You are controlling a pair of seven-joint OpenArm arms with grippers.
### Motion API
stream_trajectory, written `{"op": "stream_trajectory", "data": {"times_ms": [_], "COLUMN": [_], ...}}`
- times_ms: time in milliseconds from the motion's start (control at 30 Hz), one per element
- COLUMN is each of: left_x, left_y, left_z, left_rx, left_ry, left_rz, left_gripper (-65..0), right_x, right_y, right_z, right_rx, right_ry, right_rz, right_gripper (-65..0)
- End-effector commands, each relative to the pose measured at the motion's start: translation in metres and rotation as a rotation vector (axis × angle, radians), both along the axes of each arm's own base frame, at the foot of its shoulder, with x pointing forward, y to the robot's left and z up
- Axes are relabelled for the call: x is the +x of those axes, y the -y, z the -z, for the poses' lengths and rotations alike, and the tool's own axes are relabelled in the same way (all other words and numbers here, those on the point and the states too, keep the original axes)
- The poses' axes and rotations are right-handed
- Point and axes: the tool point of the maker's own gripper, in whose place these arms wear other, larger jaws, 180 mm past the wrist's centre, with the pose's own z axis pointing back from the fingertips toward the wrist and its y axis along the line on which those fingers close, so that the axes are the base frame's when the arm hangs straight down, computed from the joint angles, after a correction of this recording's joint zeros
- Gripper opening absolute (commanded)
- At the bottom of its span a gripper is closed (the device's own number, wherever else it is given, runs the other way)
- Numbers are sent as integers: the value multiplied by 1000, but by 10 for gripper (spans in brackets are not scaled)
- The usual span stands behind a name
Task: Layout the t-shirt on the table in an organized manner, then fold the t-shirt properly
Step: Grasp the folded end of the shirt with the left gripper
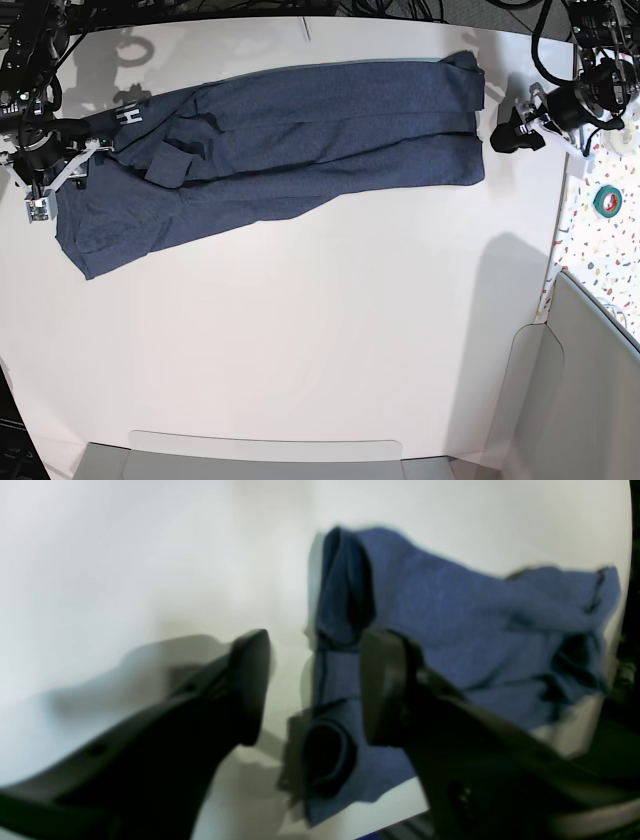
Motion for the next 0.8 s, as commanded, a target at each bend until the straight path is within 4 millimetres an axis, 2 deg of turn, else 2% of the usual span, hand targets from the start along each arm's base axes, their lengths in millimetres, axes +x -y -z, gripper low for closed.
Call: {"op": "stream_trajectory", "data": {"times_ms": [0, 433, 767], "left_x": [-1, -28, -29], "left_y": [-2, 26, 49], "left_z": [-2, 19, 24], "left_rx": [-6, -97, -169], "left_ry": [9, -64, -57], "left_rz": [-11, -29, -57], "left_gripper": [-338, -334, -334], "right_x": [6, 6, 5], "right_y": [3, 3, -2], "right_z": [-13, -13, -9], "right_rx": [-24, -23, -2], "right_ry": [42, 41, 42], "right_rz": [-10, -10, -4], "right_gripper": [-401, -401, -401]}}
